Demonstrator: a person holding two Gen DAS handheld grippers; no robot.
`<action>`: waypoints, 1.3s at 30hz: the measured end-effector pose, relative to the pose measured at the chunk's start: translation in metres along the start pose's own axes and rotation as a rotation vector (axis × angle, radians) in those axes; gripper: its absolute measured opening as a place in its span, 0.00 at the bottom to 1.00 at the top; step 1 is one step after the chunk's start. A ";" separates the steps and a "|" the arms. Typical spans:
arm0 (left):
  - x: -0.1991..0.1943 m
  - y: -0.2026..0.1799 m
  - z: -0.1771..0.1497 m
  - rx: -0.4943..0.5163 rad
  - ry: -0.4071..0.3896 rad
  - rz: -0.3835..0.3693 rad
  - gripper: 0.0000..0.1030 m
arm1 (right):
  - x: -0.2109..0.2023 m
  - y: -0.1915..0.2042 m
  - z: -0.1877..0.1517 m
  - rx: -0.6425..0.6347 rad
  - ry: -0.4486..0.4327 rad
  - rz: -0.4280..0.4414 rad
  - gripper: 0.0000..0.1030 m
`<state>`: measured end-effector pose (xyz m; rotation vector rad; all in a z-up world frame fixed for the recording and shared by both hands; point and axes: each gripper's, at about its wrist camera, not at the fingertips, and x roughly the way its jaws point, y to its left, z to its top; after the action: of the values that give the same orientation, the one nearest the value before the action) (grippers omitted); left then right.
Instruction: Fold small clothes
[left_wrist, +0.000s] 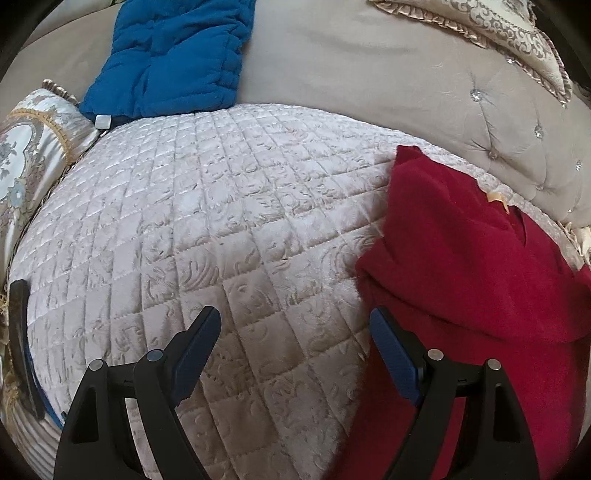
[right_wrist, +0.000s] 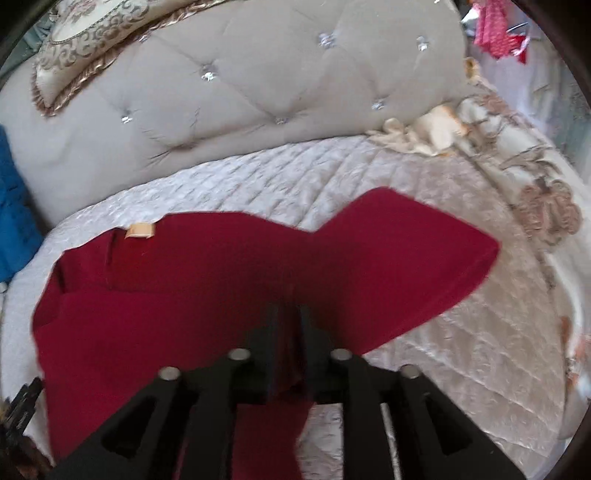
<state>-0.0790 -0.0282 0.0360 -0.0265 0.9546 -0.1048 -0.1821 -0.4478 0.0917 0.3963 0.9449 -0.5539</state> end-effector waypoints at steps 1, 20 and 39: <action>0.002 0.001 0.001 -0.004 0.001 0.000 0.62 | -0.007 0.008 0.004 -0.002 -0.028 0.050 0.45; 0.022 0.017 0.021 -0.042 -0.018 -0.120 0.61 | 0.100 0.317 -0.008 -0.584 0.202 0.534 0.08; 0.009 0.002 0.039 -0.028 -0.105 -0.093 0.53 | 0.035 0.230 -0.036 -0.482 0.098 0.465 0.38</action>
<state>-0.0421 -0.0283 0.0509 -0.1015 0.8503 -0.1747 -0.0501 -0.2554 0.0619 0.1952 1.0046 0.1216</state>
